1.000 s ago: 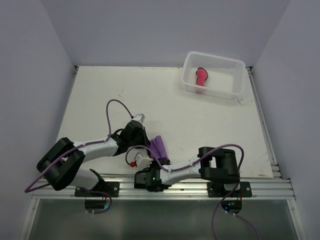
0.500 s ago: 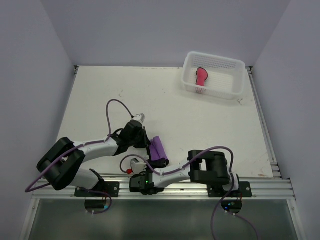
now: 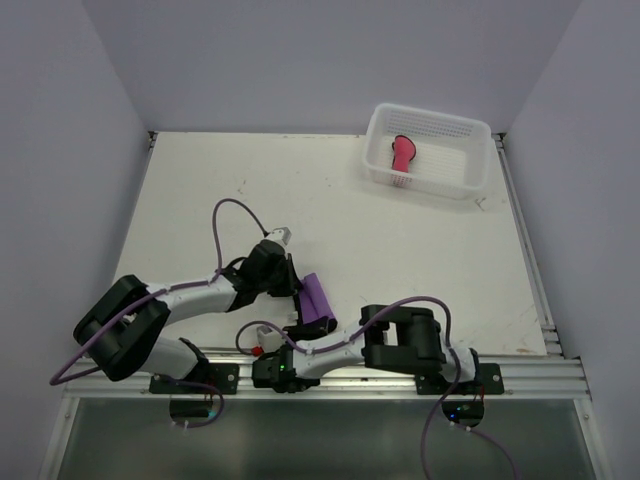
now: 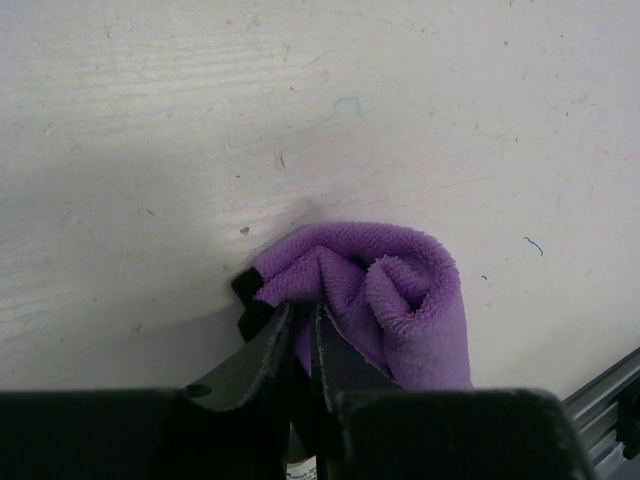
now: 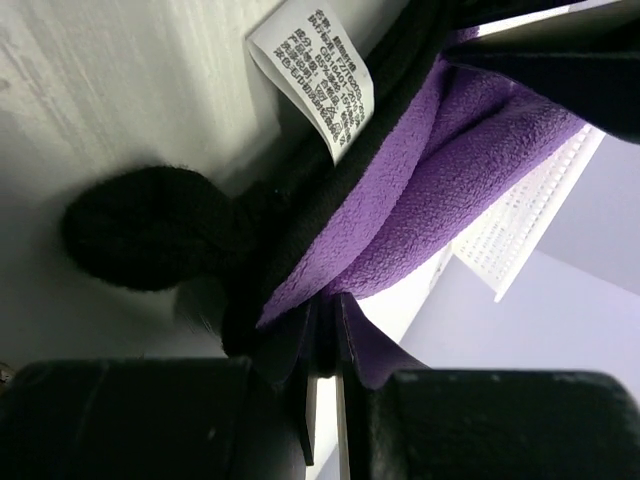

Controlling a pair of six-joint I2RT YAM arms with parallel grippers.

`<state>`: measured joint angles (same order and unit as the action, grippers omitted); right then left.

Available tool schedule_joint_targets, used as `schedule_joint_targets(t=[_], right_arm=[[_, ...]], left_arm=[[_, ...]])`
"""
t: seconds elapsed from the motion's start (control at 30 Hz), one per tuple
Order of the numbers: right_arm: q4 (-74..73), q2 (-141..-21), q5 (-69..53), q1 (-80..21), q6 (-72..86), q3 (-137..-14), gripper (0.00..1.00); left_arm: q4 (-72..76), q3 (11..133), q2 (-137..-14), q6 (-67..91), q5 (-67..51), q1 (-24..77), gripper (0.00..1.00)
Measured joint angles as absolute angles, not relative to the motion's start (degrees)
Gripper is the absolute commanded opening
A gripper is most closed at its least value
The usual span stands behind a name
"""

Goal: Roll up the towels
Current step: Roll the towel

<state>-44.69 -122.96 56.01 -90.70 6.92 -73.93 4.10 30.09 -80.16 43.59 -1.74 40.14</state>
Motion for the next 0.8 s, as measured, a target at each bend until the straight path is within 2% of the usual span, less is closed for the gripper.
schedule_joint_targets(t=[0.27,0.6,0.8], right_arm=[[-46.19,-123.81,54.43,-89.93,5.19,-75.40,0.00],[-46.76,-123.81,52.66,-88.84,4.40,-76.27,0.00],[-46.78,-123.76,51.83,-88.12,4.16,-76.66,0.00]], left_arm=[[1.17,30.11,-76.86,42.35,-1.65,40.14,0.29],[-6.37,30.81,-68.01,41.10,0.89,39.46,0.34],[-5.98,31.51,-64.60,40.86,0.21,39.24,0.35]])
